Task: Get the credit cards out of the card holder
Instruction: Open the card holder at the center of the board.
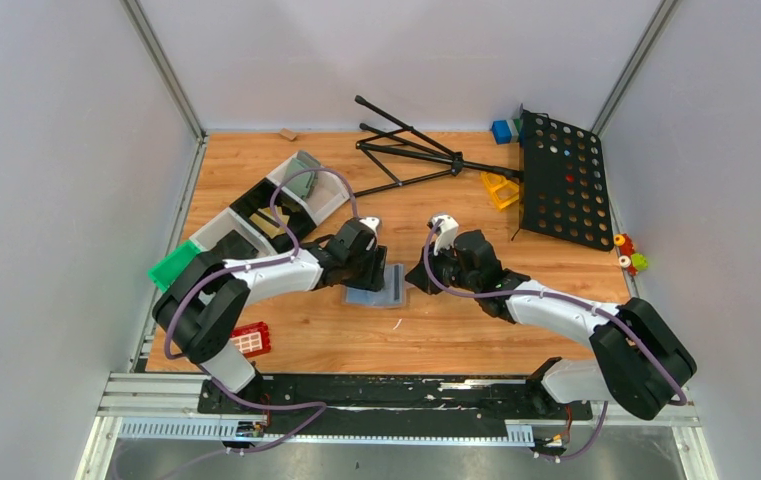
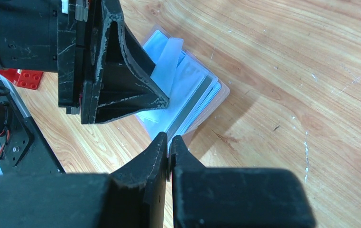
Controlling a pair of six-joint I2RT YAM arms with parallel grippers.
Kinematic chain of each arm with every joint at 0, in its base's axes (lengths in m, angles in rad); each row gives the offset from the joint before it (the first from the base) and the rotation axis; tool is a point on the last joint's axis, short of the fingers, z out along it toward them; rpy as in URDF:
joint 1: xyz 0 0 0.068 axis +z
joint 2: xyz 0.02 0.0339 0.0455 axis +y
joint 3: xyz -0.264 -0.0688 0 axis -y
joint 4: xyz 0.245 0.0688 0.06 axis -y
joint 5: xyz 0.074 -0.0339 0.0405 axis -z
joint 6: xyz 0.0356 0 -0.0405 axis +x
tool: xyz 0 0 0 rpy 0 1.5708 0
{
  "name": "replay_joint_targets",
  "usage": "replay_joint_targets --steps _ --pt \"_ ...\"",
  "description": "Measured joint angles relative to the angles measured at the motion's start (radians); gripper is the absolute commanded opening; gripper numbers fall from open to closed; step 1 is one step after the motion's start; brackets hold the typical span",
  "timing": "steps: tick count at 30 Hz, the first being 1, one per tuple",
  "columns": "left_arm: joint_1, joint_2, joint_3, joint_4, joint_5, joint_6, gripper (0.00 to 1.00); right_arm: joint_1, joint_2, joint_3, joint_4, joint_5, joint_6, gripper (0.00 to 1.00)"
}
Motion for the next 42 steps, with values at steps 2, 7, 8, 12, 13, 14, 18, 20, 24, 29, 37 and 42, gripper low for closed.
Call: replay_joint_targets --steps 2,7,8,12,13,14,18,20,24,29,37,42 --pt "-0.007 0.005 0.014 -0.026 -0.050 0.011 0.61 0.000 0.000 -0.001 0.000 0.000 0.000 0.00" --pt "-0.015 0.004 0.025 -0.071 -0.154 0.031 0.61 0.000 0.000 -0.001 0.004 0.004 0.000 0.00" --pt "-0.015 0.002 0.026 -0.082 -0.176 0.033 0.61 0.000 0.000 -0.001 0.004 0.005 0.000 0.00" --pt "-0.012 -0.040 0.003 -0.127 -0.228 0.048 0.63 -0.004 0.000 -0.001 0.005 0.006 0.000 0.00" --pt "-0.011 -0.061 -0.013 -0.142 -0.238 0.049 0.65 -0.005 0.000 -0.001 0.005 0.006 0.000 0.00" --pt "-0.010 -0.088 -0.030 -0.156 -0.246 0.051 0.66 -0.007 0.000 -0.001 0.004 0.007 0.000 0.00" --pt "0.022 -0.224 -0.090 -0.190 -0.255 0.048 0.67 -0.013 -0.002 -0.002 0.005 0.007 0.000 0.00" --pt "0.060 -0.291 -0.120 -0.185 -0.252 0.045 0.68 -0.017 -0.002 -0.002 0.005 0.007 0.001 0.00" --pt "0.151 -0.432 -0.210 -0.163 -0.245 0.038 0.70 -0.020 -0.002 -0.002 0.005 0.006 0.004 0.00" --pt "0.171 -0.619 -0.329 -0.082 -0.187 0.016 0.99 -0.020 -0.002 -0.002 0.005 0.006 0.005 0.00" --pt "0.182 -0.759 -0.396 0.010 -0.218 -0.092 1.00 -0.020 -0.002 -0.003 0.005 0.006 0.005 0.00" --pt "0.182 -0.678 -0.422 0.141 -0.049 -0.111 1.00 -0.020 -0.002 -0.003 0.005 0.006 0.005 0.00"
